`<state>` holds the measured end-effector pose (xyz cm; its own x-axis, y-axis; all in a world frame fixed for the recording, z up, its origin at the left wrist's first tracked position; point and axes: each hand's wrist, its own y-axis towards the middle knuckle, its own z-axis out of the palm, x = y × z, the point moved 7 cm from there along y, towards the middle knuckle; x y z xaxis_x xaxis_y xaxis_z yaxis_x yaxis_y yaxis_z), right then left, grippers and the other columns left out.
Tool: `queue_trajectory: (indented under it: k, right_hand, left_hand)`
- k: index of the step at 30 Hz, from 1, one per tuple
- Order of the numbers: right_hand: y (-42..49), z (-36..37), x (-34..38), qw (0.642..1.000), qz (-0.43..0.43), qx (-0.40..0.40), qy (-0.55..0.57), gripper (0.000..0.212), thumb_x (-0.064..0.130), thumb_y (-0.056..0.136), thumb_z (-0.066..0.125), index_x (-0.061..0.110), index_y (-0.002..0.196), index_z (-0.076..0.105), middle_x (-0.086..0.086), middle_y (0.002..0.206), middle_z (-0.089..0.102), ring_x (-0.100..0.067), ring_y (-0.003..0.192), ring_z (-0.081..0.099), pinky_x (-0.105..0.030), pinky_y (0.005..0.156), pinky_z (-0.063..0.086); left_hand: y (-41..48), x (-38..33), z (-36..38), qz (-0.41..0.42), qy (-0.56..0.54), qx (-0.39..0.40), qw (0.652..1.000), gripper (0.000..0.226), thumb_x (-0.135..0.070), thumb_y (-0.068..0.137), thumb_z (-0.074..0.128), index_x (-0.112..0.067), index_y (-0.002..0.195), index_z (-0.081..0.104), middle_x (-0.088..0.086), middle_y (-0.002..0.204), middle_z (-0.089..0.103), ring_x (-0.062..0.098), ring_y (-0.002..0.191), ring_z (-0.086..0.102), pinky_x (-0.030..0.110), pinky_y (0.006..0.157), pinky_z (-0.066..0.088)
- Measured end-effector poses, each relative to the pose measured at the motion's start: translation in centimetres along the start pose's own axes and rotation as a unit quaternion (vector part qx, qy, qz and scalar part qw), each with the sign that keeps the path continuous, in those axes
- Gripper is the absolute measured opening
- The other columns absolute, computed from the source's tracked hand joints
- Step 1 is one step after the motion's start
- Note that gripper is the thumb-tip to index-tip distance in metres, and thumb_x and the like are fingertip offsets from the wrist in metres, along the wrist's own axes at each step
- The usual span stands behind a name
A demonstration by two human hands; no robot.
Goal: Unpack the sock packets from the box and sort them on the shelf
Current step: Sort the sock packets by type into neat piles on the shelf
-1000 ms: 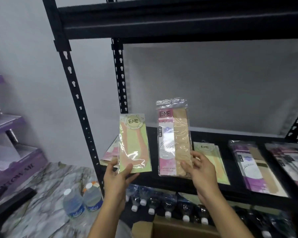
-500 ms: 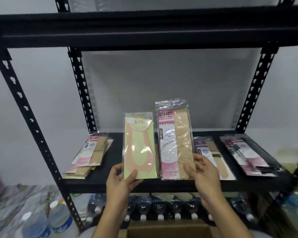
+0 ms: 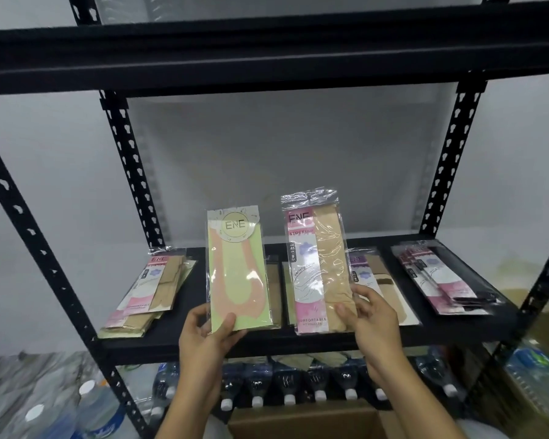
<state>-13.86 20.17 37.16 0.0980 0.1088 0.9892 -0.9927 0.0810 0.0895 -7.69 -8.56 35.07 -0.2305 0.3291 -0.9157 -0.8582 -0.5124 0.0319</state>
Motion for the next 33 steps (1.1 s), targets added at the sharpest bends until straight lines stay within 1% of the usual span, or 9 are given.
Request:
queue_trajectory:
  k: [4,7,15,18,21,25,28,31,33]
  right_hand:
    - [-0.1,0.2,-0.2,1.000,0.009,-0.003,-0.006,0.042,-0.002,0.082,0.069,0.030,0.107,0.061,0.015,0.087,0.074,-0.006,0.082,0.072,-0.021,0.066,0.057]
    - [-0.1,0.3,-0.2,1.000,0.009,-0.006,-0.008,0.041,-0.002,0.081,0.069,0.030,0.105,0.061,0.014,0.088,0.074,-0.004,0.079,0.072,-0.017,0.061,0.055]
    - [0.3,1.4,-1.0,1.000,0.020,0.006,-0.022,0.041,0.001,0.082,0.069,0.021,0.117,0.059,0.002,0.102,0.073,-0.013,0.088,0.072,-0.032,0.074,0.060]
    - [0.5,2.5,-1.5,0.999,0.024,0.015,-0.020,0.043,0.001,0.082,0.070,0.023,0.117,0.059,-0.001,0.107,0.071,-0.015,0.092,0.071,-0.028,0.070,0.060]
    - [0.5,4.0,-1.9,0.999,0.028,0.028,-0.016,0.041,0.001,0.082,0.070,0.032,0.105,0.059,-0.002,0.110,0.068,-0.016,0.094,0.069,-0.024,0.066,0.058]
    - [0.5,6.3,-3.0,0.998,0.038,0.044,-0.028,0.041,0.002,0.081,0.071,0.025,0.113,0.057,-0.007,0.116,0.065,-0.018,0.100,0.065,-0.028,0.075,0.056]
    - [0.8,8.0,-3.6,0.997,0.039,0.060,-0.027,0.039,0.004,0.081,0.072,0.032,0.103,0.058,-0.003,0.112,0.066,-0.015,0.099,0.065,-0.022,0.072,0.052]
    - [1.5,9.4,-4.2,0.996,0.045,0.059,-0.050,0.040,0.007,0.080,0.075,0.031,0.107,0.058,-0.005,0.115,0.060,-0.021,0.111,0.059,-0.030,0.086,0.051]
    - [2.3,10.3,-4.9,0.995,0.060,0.054,-0.056,0.042,0.007,0.079,0.075,0.026,0.113,0.057,-0.011,0.120,0.061,-0.026,0.110,0.061,-0.040,0.095,0.051]
  left_hand:
    - [0.3,0.2,-0.4,0.001,-0.001,-0.003,1.000,0.032,0.002,0.086,0.067,-0.015,0.108,0.052,0.000,0.092,0.077,0.021,0.088,0.074,0.029,0.065,0.060]
    - [0.4,0.3,-0.6,0.003,-0.004,-0.004,1.000,0.031,0.001,0.085,0.068,-0.016,0.106,0.052,0.001,0.092,0.077,0.020,0.087,0.074,0.029,0.065,0.060]
    - [0.6,0.5,-1.9,0.004,-0.009,-0.024,1.000,0.032,0.002,0.085,0.068,-0.016,0.107,0.053,0.009,0.100,0.073,0.022,0.088,0.074,0.030,0.066,0.060]
    - [0.8,0.2,-3.1,0.006,-0.003,-0.035,0.999,0.033,0.002,0.085,0.069,-0.017,0.107,0.054,0.013,0.104,0.071,0.023,0.088,0.074,0.030,0.066,0.061]
    - [1.0,-0.1,-4.7,0.004,0.003,-0.049,0.999,0.034,0.001,0.084,0.069,-0.016,0.110,0.053,0.015,0.109,0.069,0.027,0.091,0.073,0.033,0.070,0.061]
    - [1.2,-0.4,-7.0,0.002,0.000,-0.067,0.998,0.033,0.001,0.085,0.068,-0.014,0.110,0.052,0.015,0.111,0.069,0.028,0.092,0.073,0.033,0.069,0.061]
    - [1.5,-0.6,-8.5,0.001,0.000,-0.079,0.997,0.037,0.003,0.086,0.067,-0.010,0.116,0.051,0.016,0.110,0.070,0.028,0.091,0.074,0.031,0.067,0.060]
    - [1.8,-0.8,-9.6,0.003,-0.001,-0.087,0.996,0.041,0.004,0.086,0.067,-0.008,0.122,0.049,0.013,0.110,0.068,0.025,0.085,0.075,0.029,0.064,0.060]
    - [2.0,-0.6,-10.1,-0.002,0.001,-0.092,0.996,0.040,0.004,0.086,0.067,-0.008,0.121,0.050,0.013,0.109,0.067,0.024,0.082,0.075,0.029,0.063,0.060]
